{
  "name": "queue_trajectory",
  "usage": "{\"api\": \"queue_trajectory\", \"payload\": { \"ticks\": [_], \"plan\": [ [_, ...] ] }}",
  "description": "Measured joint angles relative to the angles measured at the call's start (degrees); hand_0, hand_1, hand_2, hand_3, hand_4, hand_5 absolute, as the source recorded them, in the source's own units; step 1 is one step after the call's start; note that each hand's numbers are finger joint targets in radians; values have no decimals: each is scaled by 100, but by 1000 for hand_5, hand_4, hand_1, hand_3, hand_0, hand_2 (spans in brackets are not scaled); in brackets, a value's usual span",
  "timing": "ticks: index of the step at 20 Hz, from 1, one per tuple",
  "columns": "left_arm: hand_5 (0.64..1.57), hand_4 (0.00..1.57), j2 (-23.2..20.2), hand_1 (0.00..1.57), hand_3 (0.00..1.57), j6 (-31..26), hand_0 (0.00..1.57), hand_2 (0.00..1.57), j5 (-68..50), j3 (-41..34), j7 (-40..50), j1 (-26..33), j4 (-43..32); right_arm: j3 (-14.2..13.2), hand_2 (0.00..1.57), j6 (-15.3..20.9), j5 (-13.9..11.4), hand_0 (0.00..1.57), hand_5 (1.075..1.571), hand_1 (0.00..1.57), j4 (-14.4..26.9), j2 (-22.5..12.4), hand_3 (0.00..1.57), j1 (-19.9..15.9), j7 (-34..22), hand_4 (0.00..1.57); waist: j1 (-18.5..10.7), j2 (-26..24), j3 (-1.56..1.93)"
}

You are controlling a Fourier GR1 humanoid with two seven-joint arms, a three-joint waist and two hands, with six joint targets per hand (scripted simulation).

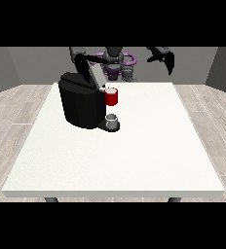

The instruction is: Insert the coffee pod into the coffee machine and close the lid

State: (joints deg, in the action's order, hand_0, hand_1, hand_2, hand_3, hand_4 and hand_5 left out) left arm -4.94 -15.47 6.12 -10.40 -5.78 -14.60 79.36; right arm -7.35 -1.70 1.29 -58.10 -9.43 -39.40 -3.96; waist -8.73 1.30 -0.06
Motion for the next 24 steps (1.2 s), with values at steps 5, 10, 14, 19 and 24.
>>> {"api": "queue_trajectory", "payload": {
  "ticks": [5, 10, 14, 19, 24],
  "plan": [
    [1571, 339, 6, 0, 0, 23, 0, 0, 15, 131, 78, -15, 158, 27, 0, 99, -182, 0, 1571, 0, 90, -124, 0, -362, 61, 119, -137, 208, 4],
    [1571, 380, -15, 0, 0, -11, 0, 0, -14, 165, 44, 25, 138, 108, 0, 147, -327, 0, 1571, 0, 137, -181, 0, -641, -253, 0, -195, 295, 31],
    [1571, 330, 20, 0, 0, 57, 0, 0, 61, 254, 80, -107, 156, 156, 0, 298, -475, 0, 1571, 0, 78, -191, 0, -784, -511, 0, -230, 383, 50],
    [1571, 337, 116, 0, 0, 65, 0, 0, 140, 428, 95, -148, 169, 244, 0, 468, -775, 0, 1571, 0, -24, -336, 0, -882, -845, 82, -404, 475, 84],
    [1571, 386, 120, 0, 0, 9, 0, 0, 137, 490, 42, -319, 138, 286, 0, 572, -1085, 0, 1571, 0, -109, -571, 0, -1106, -1187, 274, -627, 668, 124]
  ]
}}
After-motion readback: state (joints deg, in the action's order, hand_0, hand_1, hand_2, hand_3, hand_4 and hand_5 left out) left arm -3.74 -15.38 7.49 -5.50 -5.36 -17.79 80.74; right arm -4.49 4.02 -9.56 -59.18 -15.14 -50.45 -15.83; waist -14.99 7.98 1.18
